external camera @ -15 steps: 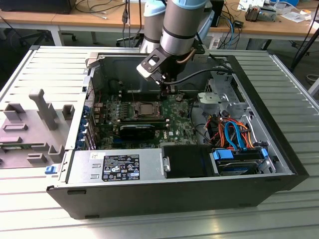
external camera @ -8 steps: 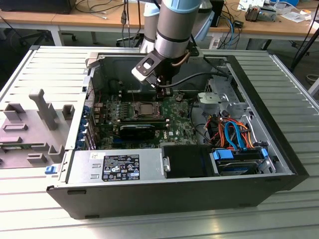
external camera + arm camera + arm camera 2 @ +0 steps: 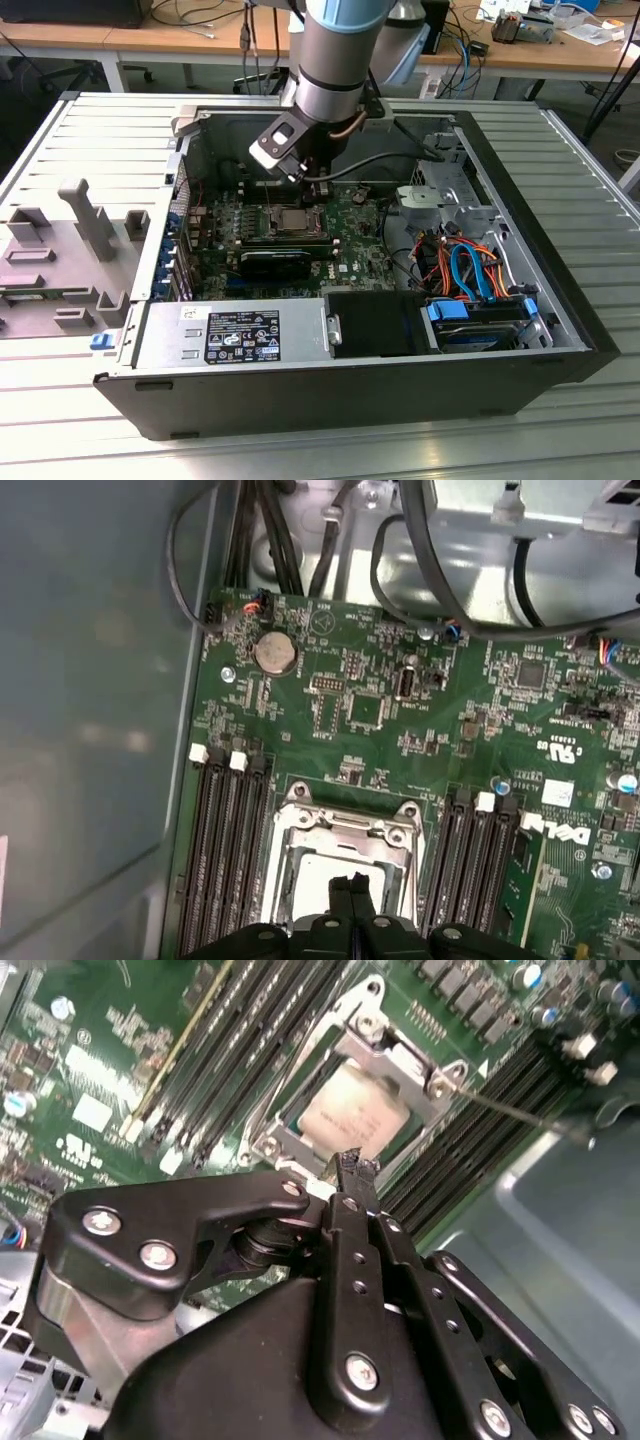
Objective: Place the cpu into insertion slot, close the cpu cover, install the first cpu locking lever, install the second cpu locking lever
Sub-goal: 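Close the cpu cover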
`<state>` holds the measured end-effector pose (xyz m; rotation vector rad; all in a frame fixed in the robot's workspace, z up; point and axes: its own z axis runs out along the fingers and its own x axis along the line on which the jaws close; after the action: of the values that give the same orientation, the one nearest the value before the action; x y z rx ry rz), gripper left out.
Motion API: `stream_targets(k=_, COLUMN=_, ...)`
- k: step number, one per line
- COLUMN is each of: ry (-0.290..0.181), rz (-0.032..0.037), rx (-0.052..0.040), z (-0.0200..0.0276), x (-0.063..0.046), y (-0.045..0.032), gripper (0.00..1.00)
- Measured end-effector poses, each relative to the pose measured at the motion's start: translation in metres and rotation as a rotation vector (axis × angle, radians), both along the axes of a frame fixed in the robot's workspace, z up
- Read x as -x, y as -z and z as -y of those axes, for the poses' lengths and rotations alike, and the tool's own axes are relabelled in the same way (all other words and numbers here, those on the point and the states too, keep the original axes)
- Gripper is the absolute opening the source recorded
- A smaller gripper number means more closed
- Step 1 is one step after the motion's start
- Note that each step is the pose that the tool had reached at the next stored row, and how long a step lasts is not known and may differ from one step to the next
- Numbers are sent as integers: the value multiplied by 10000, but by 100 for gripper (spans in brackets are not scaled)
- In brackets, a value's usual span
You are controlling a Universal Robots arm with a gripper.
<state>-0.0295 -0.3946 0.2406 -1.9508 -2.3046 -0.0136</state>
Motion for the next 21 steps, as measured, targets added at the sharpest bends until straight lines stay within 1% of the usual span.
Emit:
stream_targets(k=2, ry=-3, rz=1, rx=0, z=31, x=41, y=16, gripper=11)
stream_targets(k=5, ry=-10, rz=2, rx=-7, z=45, x=87, y=39, gripper=11)
stream_targets(k=10, ry=-23, rz=1, rx=-10, z=47, x=175, y=86, gripper=11)
stream_targets(k=13, ry=-26, rz=1, rx=-10, z=47, x=224, y=146, gripper=11)
stream_targets(k=16, ry=-26, rz=1, rx=-11, z=47, x=248, y=178, gripper=11)
stream_targets(k=19, ry=-29, rz=1, rx=-11, z=46, x=265, y=231, gripper=11)
stream_targets(k=21, ry=-35, rz=1, rx=-11, z=46, x=279, y=291, gripper=11)
